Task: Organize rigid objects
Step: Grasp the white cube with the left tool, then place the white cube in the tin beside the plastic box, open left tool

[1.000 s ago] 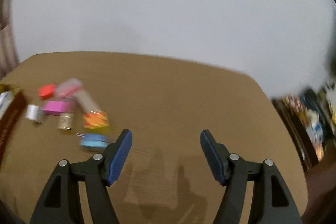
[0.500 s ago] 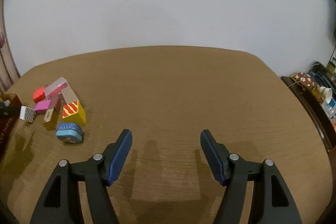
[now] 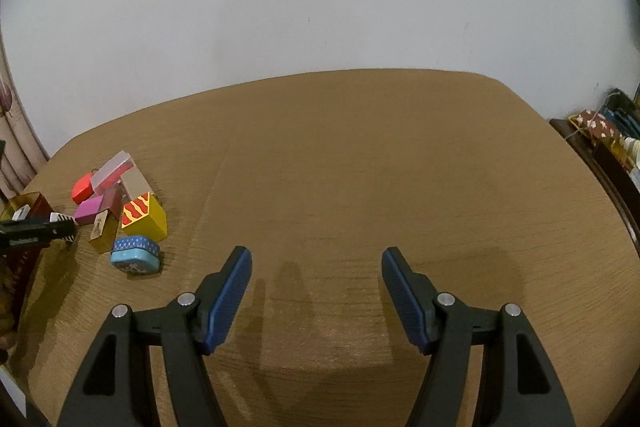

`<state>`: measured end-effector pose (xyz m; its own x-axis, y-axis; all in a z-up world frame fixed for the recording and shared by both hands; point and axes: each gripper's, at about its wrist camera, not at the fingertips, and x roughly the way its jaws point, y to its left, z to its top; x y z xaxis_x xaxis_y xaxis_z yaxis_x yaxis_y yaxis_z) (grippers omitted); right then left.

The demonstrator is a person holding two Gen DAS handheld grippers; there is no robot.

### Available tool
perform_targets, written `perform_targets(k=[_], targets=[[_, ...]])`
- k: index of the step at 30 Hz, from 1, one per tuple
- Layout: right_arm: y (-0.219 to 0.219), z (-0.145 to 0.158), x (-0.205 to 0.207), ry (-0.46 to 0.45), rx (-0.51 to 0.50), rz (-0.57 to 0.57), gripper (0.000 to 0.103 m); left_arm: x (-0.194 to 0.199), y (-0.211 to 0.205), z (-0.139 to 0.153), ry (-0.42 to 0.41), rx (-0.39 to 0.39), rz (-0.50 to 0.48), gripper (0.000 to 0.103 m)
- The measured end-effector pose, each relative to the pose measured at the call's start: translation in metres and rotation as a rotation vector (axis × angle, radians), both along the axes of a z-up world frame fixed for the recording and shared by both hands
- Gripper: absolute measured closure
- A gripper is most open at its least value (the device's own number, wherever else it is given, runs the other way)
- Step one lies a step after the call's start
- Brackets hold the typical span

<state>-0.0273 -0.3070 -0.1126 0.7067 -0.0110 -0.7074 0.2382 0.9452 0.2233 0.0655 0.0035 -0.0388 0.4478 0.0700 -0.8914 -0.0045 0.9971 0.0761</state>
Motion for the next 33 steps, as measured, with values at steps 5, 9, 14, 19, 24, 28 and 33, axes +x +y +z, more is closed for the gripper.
perform_targets(k=[5,9,14,19,24,28,33], targets=[[-0.006,-0.004,0.001,0.004,0.050,-0.009,0.034,-0.009,0.000,0.003,-0.010,-0.027,0.017,0.076],[-0.008,-0.005,0.000,-0.001,0.063,-0.013,0.034,-0.039,-0.003,0.030,-0.030,-0.039,0.009,0.076],[-0.006,-0.005,0.001,0.006,0.060,-0.005,0.034,-0.073,0.026,0.079,-0.060,-0.045,0.034,0.076],[-0.002,-0.004,0.000,0.017,0.032,-0.005,0.034,-0.083,0.088,0.105,-0.042,0.019,0.084,0.076],[-0.002,-0.004,0.000,0.026,0.024,-0.006,0.034,-0.046,0.111,0.077,-0.002,0.049,0.110,0.076],[-0.001,-0.005,0.002,0.038,0.023,0.000,0.034,-0.022,0.119,0.049,0.040,0.046,0.114,0.076],[0.001,-0.007,0.006,0.051,0.020,0.012,0.034,-0.007,0.122,0.027,0.070,0.049,0.128,0.076]])
